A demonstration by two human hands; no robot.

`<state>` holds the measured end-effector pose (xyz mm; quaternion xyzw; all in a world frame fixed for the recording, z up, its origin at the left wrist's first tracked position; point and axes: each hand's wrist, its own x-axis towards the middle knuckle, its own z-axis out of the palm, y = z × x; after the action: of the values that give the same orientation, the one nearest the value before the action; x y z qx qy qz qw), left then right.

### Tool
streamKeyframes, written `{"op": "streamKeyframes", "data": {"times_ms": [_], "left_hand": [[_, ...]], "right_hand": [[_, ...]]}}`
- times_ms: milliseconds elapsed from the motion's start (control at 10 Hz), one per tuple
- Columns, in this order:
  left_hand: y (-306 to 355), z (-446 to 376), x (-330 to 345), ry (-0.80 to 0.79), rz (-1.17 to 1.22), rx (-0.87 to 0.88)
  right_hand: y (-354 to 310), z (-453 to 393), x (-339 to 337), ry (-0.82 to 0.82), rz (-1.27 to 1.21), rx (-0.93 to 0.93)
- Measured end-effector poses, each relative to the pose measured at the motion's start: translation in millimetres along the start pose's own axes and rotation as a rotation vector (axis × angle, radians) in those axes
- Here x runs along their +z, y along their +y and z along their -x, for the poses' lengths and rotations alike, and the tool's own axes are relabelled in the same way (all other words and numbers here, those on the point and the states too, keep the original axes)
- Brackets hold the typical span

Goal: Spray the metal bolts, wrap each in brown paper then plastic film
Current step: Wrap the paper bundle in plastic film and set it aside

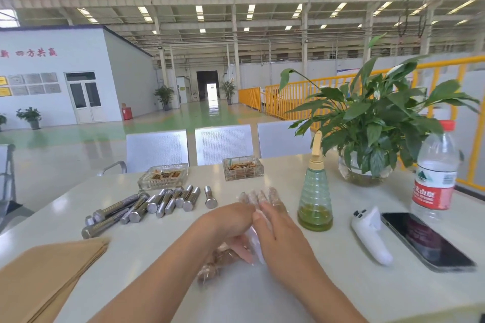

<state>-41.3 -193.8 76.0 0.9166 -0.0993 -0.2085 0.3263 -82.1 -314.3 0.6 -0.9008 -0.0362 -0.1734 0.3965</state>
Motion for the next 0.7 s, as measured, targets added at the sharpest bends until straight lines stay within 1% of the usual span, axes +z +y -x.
{"op": "streamKeyframes", "data": {"times_ms": [100, 200, 300, 400, 500, 600, 700], "left_hand": [[-14, -4, -5, 0.092, -0.055, -0.064], [-35, -8, -5, 0.193, -0.126, 0.038], [-59, 8, -7, 0.406, -0.536, 0.138], [-81, 18, -12, 0.303, -0.644, 0.102], [-96, 25, -9, 0.246, -0.672, 0.157], [-98, 27, 5, 0.272, -0.776, 0.202], [-99, 23, 13, 0.311, -0.877, 0.279]], "right_hand": [[11, -1, 9, -0.115, 0.102, -0.055], [22, 1, 18, -0.055, 0.219, -0.064], [22, 3, 21, -0.009, 0.262, -0.09], [17, 5, 23, 0.03, 0.277, -0.123], [16, 6, 21, -0.005, 0.291, -0.109], [16, 6, 14, -0.101, 0.285, -0.108], [17, 0, 1, -0.243, 0.326, -0.13]]}}
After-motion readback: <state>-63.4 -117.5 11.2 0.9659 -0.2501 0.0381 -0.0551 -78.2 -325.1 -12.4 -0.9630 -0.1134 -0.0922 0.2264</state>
